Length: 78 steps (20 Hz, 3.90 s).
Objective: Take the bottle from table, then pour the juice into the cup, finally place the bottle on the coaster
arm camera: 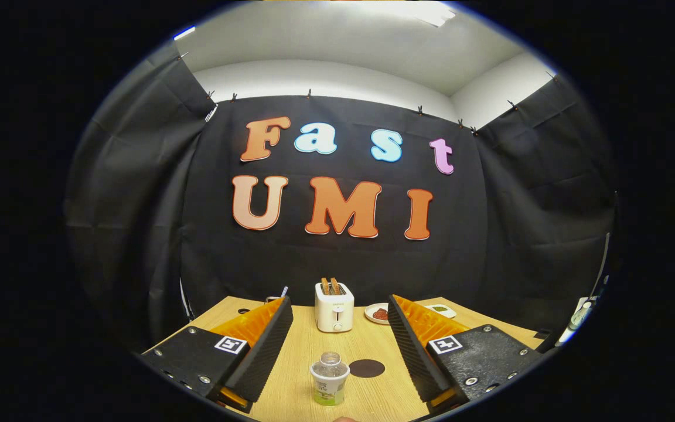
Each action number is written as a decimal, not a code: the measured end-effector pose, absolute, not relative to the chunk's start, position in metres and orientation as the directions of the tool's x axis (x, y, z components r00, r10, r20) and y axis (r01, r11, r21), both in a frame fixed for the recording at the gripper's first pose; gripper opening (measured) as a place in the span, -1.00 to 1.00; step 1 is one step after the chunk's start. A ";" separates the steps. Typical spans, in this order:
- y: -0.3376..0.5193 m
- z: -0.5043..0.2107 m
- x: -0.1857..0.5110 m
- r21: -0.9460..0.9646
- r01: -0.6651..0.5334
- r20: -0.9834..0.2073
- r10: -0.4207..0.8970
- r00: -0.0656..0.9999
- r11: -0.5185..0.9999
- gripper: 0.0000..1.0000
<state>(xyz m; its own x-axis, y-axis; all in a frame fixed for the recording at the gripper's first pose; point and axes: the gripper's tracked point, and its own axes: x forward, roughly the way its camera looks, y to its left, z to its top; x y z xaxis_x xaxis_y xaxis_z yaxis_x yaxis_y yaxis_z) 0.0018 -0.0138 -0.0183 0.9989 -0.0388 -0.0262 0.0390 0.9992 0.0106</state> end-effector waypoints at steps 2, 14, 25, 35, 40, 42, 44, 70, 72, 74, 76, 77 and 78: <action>-0.015 -0.024 0.002 0.002 0.052 -0.026 -0.052 0.998 0.999 0.93; -0.007 -0.119 0.007 0.059 0.043 -0.065 -0.039 0.997 0.997 0.93; -0.002 -0.223 0.029 -0.060 0.042 -0.198 -0.053 0.979 0.997 0.92; 0.016 -0.282 0.044 -0.098 -0.026 -0.302 -0.005 0.953 0.995 0.72; 0.016 -0.280 0.052 -0.044 -0.022 -0.298 0.008 0.955 0.999 0.40; 0.016 -0.282 0.053 -0.017 -0.023 -0.304 0.016 0.953 1.000 0.31; 0.015 -0.281 0.053 -0.006 -0.024 -0.307 0.021 0.952 1.000 0.25; -0.059 -0.200 0.108 0.828 0.042 -0.108 0.086 0.990 0.559 0.12; -0.062 -0.202 0.110 0.863 0.050 -0.106 0.084 0.991 0.502 0.13; -0.061 -0.202 0.109 0.892 0.064 -0.114 0.085 0.990 0.447 0.13; -0.061 -0.204 0.110 0.920 0.079 -0.121 0.086 0.989 0.383 0.13; -0.061 -0.205 0.110 0.935 0.086 -0.122 0.085 0.989 0.344 0.13; -0.063 -0.205 0.111 0.949 0.088 -0.116 0.077 0.990 0.301 0.13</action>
<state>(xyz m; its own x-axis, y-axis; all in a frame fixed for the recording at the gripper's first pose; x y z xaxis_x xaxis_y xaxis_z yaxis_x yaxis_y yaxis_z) 0.1113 -0.0628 -0.2047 0.9902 0.0771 -0.1162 0.0880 0.3012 0.9495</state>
